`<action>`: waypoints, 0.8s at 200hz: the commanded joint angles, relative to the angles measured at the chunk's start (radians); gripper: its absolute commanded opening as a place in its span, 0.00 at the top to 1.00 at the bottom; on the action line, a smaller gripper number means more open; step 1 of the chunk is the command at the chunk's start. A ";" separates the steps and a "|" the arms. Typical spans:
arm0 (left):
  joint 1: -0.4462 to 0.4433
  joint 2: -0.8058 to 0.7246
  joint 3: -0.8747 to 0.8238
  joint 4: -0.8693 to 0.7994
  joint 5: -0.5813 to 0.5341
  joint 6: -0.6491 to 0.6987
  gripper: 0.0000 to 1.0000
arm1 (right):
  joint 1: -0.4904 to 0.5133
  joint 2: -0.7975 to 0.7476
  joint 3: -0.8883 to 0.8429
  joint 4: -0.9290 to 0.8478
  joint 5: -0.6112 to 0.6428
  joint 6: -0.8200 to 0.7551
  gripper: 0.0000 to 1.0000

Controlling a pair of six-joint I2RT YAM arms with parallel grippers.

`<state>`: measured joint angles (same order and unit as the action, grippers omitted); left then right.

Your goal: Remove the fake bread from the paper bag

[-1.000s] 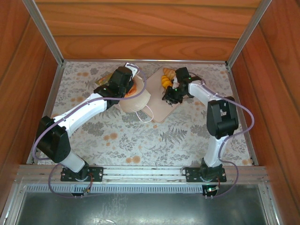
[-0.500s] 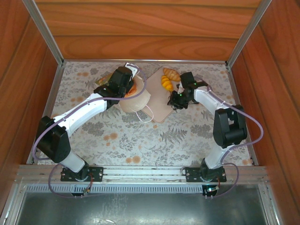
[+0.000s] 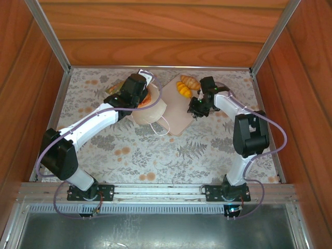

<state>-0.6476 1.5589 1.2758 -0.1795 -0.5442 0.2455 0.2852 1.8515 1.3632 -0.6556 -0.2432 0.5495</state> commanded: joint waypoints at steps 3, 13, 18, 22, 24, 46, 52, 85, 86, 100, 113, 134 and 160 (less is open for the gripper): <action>-0.006 -0.033 0.000 0.008 0.003 -0.014 1.00 | -0.014 0.021 0.049 -0.007 0.042 0.006 0.69; -0.006 -0.034 0.000 0.008 0.003 -0.014 1.00 | -0.015 0.028 0.058 -0.003 0.041 0.004 0.70; -0.005 -0.034 0.000 0.008 0.003 -0.014 1.00 | -0.017 0.032 0.061 -0.003 0.040 0.004 0.70; -0.006 -0.034 0.000 0.008 0.002 -0.014 1.00 | -0.017 0.036 0.065 -0.003 0.038 0.004 0.70; -0.006 -0.033 0.001 0.008 0.001 -0.014 1.00 | -0.018 0.037 0.066 -0.004 0.037 0.004 0.69; -0.006 -0.036 -0.002 0.008 0.000 -0.013 1.00 | -0.019 0.049 0.073 0.004 0.024 0.001 0.70; -0.005 -0.035 -0.003 0.008 0.000 -0.014 1.00 | -0.019 0.051 0.074 0.004 0.022 0.001 0.70; -0.006 -0.036 -0.004 0.007 -0.002 -0.013 1.00 | -0.018 0.034 0.062 -0.013 -0.004 -0.010 0.70; -0.006 -0.037 -0.004 0.006 -0.002 -0.012 1.00 | -0.018 0.032 0.060 -0.013 -0.005 -0.009 0.70; -0.005 -0.037 -0.004 0.006 0.000 -0.011 1.00 | -0.018 -0.003 0.026 -0.001 -0.031 -0.003 0.70; -0.006 -0.036 -0.003 0.007 0.001 -0.011 1.00 | -0.019 -0.049 -0.014 0.009 -0.058 0.005 0.70; -0.005 -0.036 -0.003 0.006 0.008 -0.014 1.00 | -0.017 -0.145 -0.086 0.025 -0.105 0.020 0.69; -0.006 -0.032 -0.002 0.007 0.004 -0.017 1.00 | -0.009 -0.299 -0.174 0.040 -0.158 0.044 0.68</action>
<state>-0.6476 1.5593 1.2758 -0.1795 -0.5423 0.2447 0.2741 1.7046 1.2381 -0.6350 -0.3099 0.5655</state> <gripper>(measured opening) 0.050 0.316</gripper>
